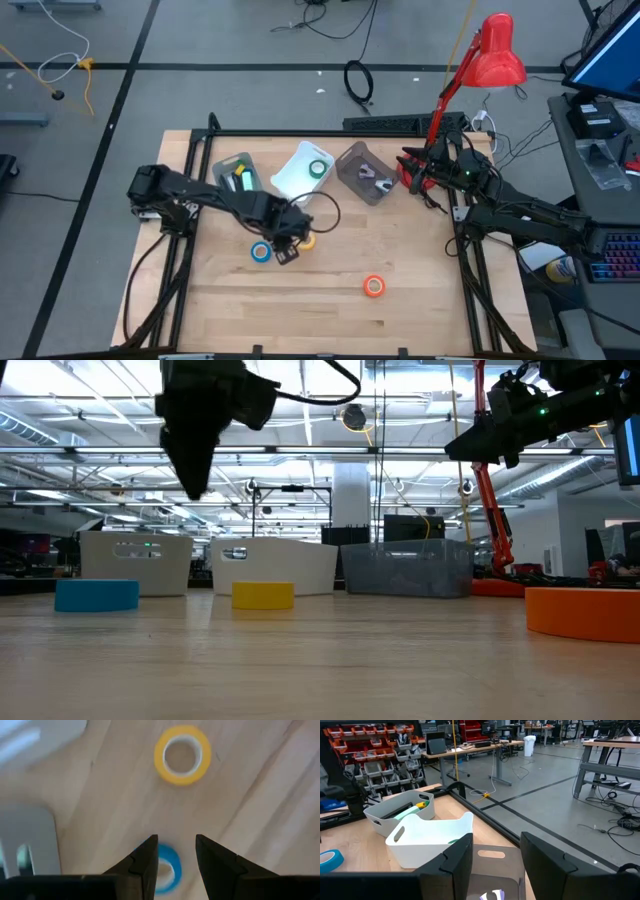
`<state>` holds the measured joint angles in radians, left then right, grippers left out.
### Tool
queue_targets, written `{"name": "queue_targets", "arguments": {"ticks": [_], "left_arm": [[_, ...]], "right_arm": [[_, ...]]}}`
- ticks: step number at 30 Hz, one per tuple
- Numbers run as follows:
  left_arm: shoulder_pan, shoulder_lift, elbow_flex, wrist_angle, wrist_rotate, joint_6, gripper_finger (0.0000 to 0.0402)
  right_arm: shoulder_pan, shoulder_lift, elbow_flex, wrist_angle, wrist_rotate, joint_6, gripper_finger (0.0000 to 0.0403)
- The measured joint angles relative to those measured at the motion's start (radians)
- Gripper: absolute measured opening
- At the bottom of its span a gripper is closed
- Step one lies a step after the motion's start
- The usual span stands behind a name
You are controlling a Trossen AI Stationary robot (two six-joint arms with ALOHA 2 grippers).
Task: Pick and place Stapler, Stapler remover, tape
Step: Put the yellow tape into the white bin
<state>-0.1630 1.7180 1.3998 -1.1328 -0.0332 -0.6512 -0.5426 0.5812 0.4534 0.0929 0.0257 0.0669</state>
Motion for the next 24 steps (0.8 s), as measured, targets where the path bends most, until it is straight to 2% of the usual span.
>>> {"name": "queue_targets", "arguments": {"ticks": [6,14,18,24], "left_arm": [[-0.018,0.000,-0.095,0.187,-0.062,0.296,0.0131],[-0.012,0.000,-0.168,0.411,-0.068,0.654,0.0131],[-0.001,0.000,-0.170,0.475,-0.052,0.733,0.0131],[0.029,0.008,-0.170,0.510,0.025,0.743,0.0131]], "right_arm": [[0.000,0.000,0.000,0.000,0.000,0.000,0.0155],[0.000,0.000,0.000,0.000,0.000,0.000,0.0155],[0.000,0.000,0.000,0.000,0.000,0.000,0.0155],[0.000,0.000,0.000,0.000,0.000,0.000,0.0155]]}}
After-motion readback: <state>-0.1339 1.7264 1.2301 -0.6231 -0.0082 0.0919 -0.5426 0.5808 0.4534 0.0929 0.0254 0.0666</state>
